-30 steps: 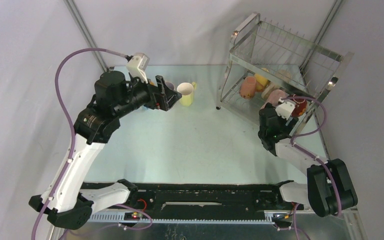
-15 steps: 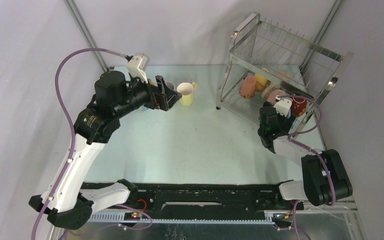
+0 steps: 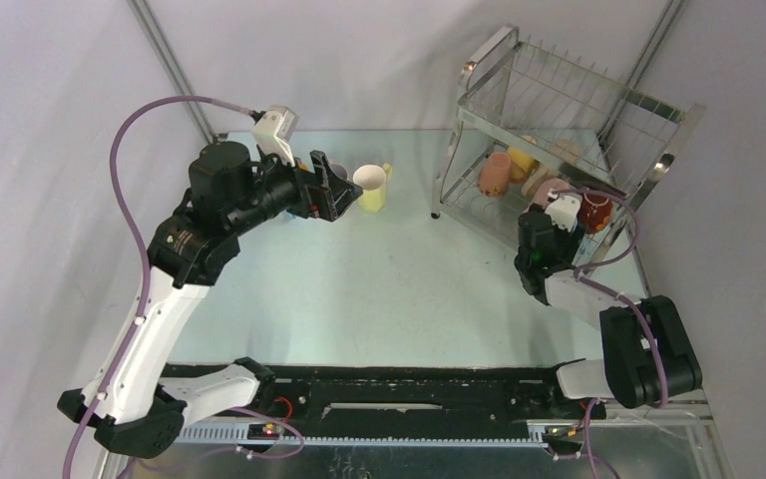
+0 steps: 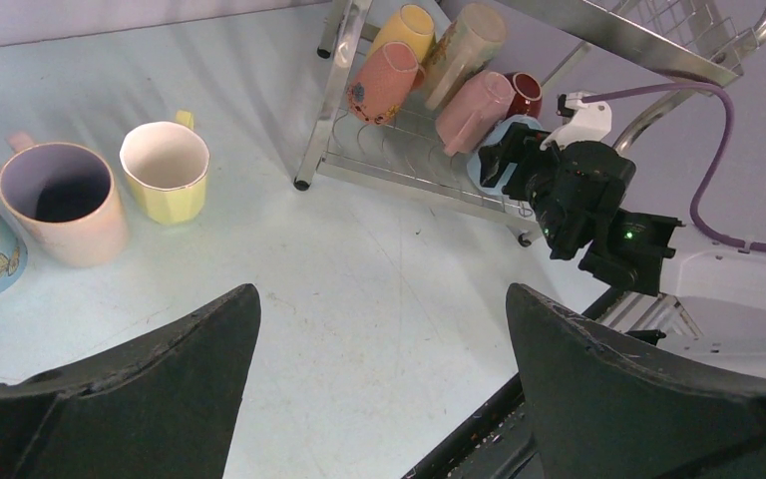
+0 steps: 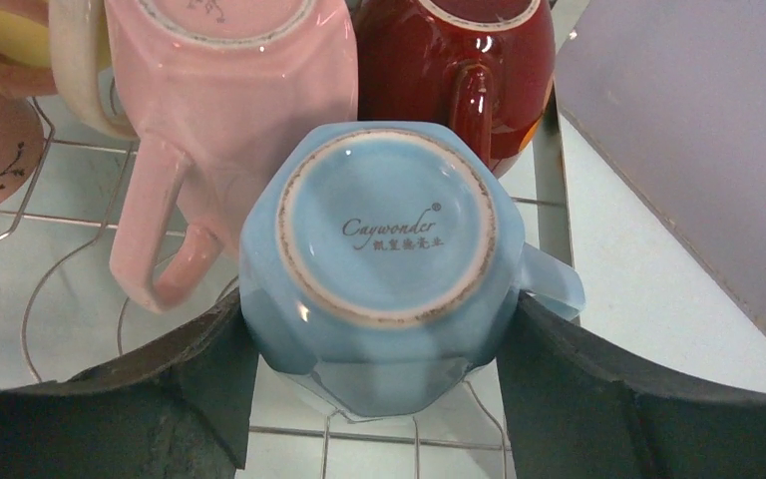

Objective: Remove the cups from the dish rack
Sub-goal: Unload the cup from the dish rack.

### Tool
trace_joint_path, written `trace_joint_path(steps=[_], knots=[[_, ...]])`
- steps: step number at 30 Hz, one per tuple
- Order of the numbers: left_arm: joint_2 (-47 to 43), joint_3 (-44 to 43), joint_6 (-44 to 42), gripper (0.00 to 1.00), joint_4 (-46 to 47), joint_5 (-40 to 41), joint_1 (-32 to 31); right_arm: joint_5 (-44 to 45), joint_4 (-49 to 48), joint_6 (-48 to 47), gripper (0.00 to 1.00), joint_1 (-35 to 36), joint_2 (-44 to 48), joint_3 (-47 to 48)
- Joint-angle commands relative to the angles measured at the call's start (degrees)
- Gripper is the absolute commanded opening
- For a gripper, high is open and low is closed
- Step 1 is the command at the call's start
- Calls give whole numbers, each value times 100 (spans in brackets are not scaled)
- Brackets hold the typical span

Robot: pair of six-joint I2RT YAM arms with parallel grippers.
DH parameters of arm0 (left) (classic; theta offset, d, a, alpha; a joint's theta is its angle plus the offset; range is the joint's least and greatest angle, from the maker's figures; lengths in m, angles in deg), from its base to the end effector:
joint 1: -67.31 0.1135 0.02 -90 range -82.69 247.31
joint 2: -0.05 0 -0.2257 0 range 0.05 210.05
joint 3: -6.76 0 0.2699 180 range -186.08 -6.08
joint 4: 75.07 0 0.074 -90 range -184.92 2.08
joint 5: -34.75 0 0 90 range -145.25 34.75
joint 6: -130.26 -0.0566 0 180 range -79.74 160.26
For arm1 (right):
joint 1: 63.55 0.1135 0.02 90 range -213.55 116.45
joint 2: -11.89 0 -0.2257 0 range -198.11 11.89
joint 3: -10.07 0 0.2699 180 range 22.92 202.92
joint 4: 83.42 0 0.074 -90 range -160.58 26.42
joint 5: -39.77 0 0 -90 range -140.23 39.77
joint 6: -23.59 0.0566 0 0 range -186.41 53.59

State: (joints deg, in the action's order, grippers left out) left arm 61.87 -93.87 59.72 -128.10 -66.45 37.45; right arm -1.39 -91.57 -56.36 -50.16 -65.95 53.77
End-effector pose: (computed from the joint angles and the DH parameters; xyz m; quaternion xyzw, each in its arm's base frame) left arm 0.2107 -0.1336 0.4498 0.1309 0.7768 -0.3250 0.5233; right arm 0.2977 0.0271 0.1339 0.1965 0.7782 -0.2452 0.5437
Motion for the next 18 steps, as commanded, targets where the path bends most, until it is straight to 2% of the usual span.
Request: trace_joint_path(steps=[1,9,18], knots=[[-126,-98,-24,100,180,-22,-10,300,51,-78,33,229,419,206],[-176,78,48,100,298,-92,-10,547,437,226,23,589,963,202],[-240,289,163,100,449,-159,-9,549,658,455,22,858,1286,184]])
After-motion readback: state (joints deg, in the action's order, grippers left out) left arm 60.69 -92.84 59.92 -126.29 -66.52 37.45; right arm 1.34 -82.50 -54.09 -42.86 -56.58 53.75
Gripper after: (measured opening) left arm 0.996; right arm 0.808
